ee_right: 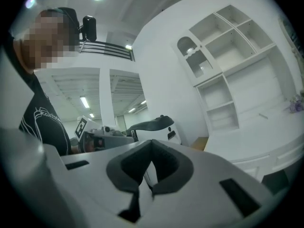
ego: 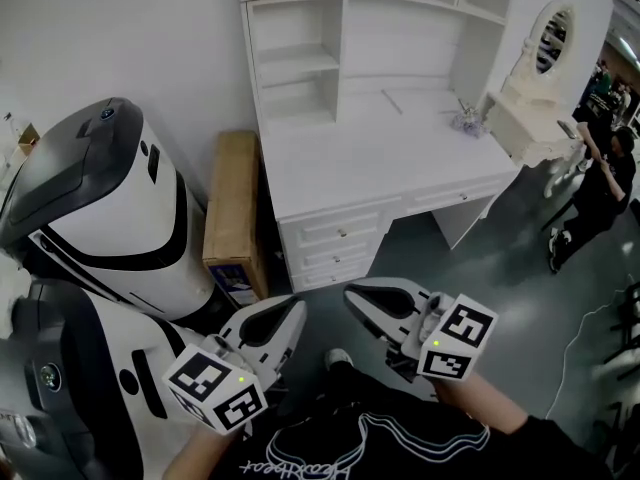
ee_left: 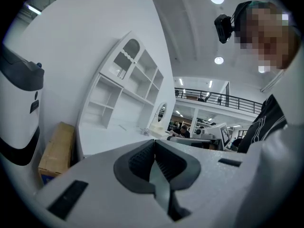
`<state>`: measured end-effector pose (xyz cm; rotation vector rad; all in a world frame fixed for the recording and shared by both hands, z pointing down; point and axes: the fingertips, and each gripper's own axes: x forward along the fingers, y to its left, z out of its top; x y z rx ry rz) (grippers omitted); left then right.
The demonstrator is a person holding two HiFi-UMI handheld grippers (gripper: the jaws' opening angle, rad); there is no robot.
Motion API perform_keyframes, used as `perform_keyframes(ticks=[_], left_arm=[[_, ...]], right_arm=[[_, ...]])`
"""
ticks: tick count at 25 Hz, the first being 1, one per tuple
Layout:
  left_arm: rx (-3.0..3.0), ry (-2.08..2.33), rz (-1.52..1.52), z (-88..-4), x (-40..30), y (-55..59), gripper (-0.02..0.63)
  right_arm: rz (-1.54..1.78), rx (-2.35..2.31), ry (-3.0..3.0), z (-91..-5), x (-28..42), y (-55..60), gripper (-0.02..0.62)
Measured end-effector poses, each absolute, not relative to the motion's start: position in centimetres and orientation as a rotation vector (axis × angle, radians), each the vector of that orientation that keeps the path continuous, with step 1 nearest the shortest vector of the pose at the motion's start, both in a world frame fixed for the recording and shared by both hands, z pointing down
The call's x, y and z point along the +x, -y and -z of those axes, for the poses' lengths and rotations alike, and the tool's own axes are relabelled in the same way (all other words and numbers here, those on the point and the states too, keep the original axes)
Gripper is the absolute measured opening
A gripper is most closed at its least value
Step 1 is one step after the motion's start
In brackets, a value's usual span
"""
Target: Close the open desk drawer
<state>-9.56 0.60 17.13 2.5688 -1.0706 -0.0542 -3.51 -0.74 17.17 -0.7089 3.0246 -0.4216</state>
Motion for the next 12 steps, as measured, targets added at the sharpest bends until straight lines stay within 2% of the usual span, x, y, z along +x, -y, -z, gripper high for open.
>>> perform_keyframes(ticks=[12], left_arm=[[2.545,1.071,0.059,-18.0,-9.4,-0.5,0.005]], right_arm=[[0.482,-0.689,-3.041,-18.3,-3.8,0.4,0.006]])
